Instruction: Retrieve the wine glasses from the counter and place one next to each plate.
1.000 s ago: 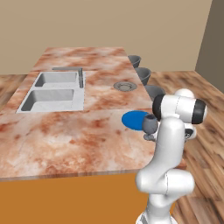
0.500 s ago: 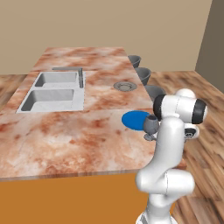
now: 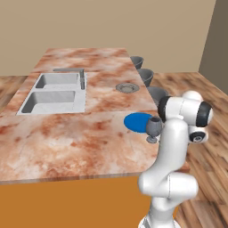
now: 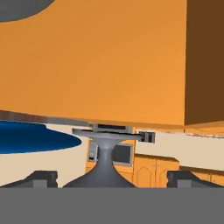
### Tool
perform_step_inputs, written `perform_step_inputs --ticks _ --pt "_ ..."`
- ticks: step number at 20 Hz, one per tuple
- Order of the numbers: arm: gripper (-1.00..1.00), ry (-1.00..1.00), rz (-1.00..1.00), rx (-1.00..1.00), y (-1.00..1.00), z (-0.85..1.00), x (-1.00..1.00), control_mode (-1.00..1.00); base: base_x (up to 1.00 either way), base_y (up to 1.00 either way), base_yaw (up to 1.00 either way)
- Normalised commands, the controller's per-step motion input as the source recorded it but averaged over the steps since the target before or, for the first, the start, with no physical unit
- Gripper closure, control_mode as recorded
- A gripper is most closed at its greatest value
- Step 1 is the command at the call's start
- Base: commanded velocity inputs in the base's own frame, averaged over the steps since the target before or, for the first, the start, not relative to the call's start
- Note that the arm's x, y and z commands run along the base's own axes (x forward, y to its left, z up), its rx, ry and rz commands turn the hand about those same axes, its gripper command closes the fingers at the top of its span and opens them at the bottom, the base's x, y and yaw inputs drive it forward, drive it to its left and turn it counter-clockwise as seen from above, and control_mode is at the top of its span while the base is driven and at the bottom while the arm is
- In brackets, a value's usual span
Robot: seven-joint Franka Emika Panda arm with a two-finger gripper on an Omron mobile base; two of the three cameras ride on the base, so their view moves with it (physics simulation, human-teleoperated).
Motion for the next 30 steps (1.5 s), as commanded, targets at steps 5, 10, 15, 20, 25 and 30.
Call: perform_step_inputs --ticks 5,10,15,20,25,30 --pt "-1.0 -0.11 0.0 0.0 -0.1 0.28 -0.65 -1.0 0.0 0.0 0.0" --pt "-1.0 -0.23 0.0 0.0 0.0 0.73 -0.88 -1.0 0.0 0.0 0.0" --pt "-1.0 -0.27 0.0 0.0 0.0 0.99 -0.72 -1.0 0.0 0.0 0.0" --pt "-1.0 -0.22 0.0 0.0 0.03 0.99 -0.61 -1.0 0.0 0.0 0.0" --pt "-1.0 -0.26 0.0 0.0 0.18 0.85 -0.61 -1.0 0.0 0.0 0.0" --pt "-1.0 -0.21 0.0 0.0 0.36 0.64 -0.52 -1.0 0.0 0.0 0.0"
